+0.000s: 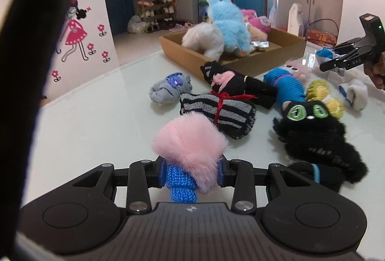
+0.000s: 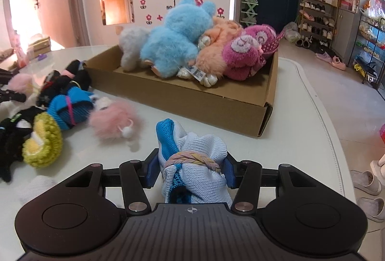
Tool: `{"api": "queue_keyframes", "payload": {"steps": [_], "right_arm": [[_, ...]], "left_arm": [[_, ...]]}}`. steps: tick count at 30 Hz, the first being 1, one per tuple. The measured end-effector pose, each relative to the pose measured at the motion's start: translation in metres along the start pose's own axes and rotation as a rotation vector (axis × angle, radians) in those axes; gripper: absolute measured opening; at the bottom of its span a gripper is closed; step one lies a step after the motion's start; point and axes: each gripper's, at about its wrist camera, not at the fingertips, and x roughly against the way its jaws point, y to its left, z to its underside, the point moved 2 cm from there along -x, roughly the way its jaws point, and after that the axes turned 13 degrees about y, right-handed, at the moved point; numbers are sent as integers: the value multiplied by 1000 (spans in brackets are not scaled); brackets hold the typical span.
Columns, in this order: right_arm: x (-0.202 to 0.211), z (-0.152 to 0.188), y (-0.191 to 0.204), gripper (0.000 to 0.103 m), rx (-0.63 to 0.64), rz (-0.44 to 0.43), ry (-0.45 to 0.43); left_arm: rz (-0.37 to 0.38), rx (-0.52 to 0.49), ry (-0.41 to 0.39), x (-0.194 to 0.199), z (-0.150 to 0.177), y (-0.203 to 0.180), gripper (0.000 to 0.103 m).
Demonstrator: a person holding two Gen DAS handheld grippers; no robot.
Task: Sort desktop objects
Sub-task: 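Carry the pink pompom and sock bundle into the box and release both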
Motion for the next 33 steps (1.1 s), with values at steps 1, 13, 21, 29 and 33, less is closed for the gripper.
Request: {"api": "queue_keyframes", "payload": {"steps": [1,13,21,29,33], "right_arm": [[4,0,1,58,1,0,-5],[65,-5,15,58,0,-37,-78],[114,-19,24,58,-15,-98,-157],[149,-42,19,58,-35,-105,-225],[152,-62,7,58,-58,-84,-243]], "left_arm": [[-5,6,-3,5,1,-1,34],[-31,26,-71,75,-12,-40,34],[14,22,-110,92,-55,-93,34],[70,46,-144,73,-122,-126,34],[87,64,-148,49,-161,-136,34]]}}
